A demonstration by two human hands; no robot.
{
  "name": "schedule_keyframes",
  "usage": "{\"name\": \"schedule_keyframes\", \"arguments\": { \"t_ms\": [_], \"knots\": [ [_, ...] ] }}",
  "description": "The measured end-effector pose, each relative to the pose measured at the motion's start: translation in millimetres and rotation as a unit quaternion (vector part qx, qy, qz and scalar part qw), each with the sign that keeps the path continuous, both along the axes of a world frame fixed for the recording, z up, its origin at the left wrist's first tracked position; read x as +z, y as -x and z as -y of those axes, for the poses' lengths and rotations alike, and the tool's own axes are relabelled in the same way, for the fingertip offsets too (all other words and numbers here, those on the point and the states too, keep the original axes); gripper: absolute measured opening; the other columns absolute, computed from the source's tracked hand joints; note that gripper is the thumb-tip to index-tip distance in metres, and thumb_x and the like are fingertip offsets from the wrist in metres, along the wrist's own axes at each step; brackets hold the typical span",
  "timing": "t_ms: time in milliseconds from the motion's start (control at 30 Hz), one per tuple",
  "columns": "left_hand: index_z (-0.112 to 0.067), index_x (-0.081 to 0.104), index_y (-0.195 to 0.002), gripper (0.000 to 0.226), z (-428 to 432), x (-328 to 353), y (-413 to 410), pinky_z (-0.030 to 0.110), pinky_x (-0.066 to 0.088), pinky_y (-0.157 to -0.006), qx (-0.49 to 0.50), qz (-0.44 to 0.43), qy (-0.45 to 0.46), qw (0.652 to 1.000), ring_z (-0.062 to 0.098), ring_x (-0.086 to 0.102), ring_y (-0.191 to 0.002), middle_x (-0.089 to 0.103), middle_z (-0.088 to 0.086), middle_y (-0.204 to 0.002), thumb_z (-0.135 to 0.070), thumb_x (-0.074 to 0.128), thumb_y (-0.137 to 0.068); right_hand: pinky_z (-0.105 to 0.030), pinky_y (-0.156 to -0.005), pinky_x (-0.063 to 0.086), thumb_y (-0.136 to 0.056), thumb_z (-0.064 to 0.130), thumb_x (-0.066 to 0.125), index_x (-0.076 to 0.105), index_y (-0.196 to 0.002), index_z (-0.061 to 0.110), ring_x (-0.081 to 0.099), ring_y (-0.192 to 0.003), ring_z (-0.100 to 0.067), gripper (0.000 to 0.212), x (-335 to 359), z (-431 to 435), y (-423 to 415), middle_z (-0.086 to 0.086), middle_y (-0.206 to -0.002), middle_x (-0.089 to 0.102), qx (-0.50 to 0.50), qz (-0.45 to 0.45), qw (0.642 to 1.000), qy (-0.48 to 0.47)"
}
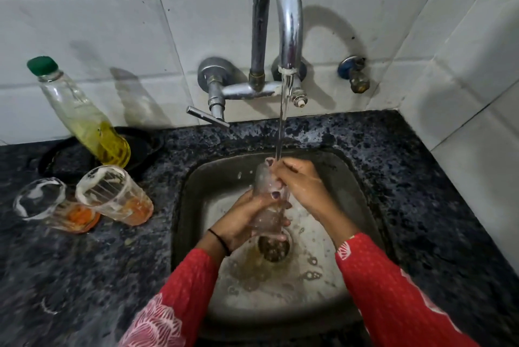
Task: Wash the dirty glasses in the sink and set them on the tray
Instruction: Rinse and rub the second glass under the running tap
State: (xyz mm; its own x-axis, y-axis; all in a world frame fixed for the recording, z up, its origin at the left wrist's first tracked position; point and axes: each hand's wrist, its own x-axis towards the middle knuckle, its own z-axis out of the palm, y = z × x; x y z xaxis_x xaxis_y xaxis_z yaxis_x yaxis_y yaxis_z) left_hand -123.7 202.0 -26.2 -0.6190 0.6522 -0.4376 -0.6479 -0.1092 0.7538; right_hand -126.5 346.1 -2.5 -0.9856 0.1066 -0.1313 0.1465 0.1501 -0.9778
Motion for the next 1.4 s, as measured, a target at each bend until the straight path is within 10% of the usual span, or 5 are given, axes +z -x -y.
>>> {"name": "schedule_keyframes", "arguments": {
  "t_ms": [500,733,933,1133,1400],
  "knots": [
    [-0.018,0.035,-0.136,0.073,-12.2,-16.7,3.9,0.022,0.057,-0.069,-0.009,-0.197,0.239,0.951,0.014,0.065,-0.094,0.061,0.005,-0.12,-0.019,0.076,-0.076,-0.028,-0.058,0.039,-0.09,0.026,0.06,0.062,-0.066,0.008,0.054,-0.058,-0.017,0.031,-12.3,4.5,3.7,-0.013,-0.063,0.06,-0.007,0.092,0.975,-0.202],
    [-0.015,0.066,-0.116,0.059,13.1,-6.5,10.8,0.044,0.06,-0.059,-0.065,0.156,-0.139,0.976,0.028,0.068,-0.081,0.066,0.016,-0.107,-0.038,0.08,-0.064,-0.019,-0.052,0.042,-0.091,0.012,0.058,0.066,-0.076,0.004,0.05,-0.049,-0.007,0.02,-1.7,0.0,-4.5,-0.002,-0.06,0.057,-0.092,0.049,0.985,0.135],
    [-0.026,0.047,-0.117,0.055,-15.0,-11.7,7.9,0.02,0.055,-0.068,0.007,-0.229,0.217,0.949,0.013,0.065,-0.087,0.063,0.008,-0.112,-0.02,0.079,-0.073,-0.027,-0.049,0.032,-0.087,0.027,0.064,0.055,-0.059,0.012,0.045,-0.051,-0.011,0.033,-4.8,6.9,8.4,-0.003,-0.056,0.05,-0.02,0.063,0.969,-0.237],
    [-0.012,0.068,-0.106,0.035,-2.3,5.2,3.6,0.038,0.057,-0.058,-0.007,0.132,-0.165,0.977,0.023,0.066,-0.073,0.067,0.013,-0.1,-0.036,0.063,-0.081,-0.016,-0.04,0.037,-0.09,0.014,0.06,0.066,-0.084,0.006,0.05,-0.046,-0.005,0.012,3.9,1.8,-5.0,0.001,-0.062,0.057,-0.088,0.042,0.97,0.221],
    [-0.021,0.055,-0.113,0.04,-12.3,-3.5,5.3,0.042,0.055,-0.079,0.011,-0.117,0.146,0.982,0.019,0.066,-0.086,0.066,0.005,-0.105,-0.023,0.074,-0.077,-0.023,-0.055,0.044,-0.089,0.022,0.062,0.066,-0.073,0.007,0.055,-0.055,-0.01,0.022,2.3,1.2,1.0,-0.003,-0.062,0.061,-0.018,0.064,0.997,-0.037]
  ]
}}
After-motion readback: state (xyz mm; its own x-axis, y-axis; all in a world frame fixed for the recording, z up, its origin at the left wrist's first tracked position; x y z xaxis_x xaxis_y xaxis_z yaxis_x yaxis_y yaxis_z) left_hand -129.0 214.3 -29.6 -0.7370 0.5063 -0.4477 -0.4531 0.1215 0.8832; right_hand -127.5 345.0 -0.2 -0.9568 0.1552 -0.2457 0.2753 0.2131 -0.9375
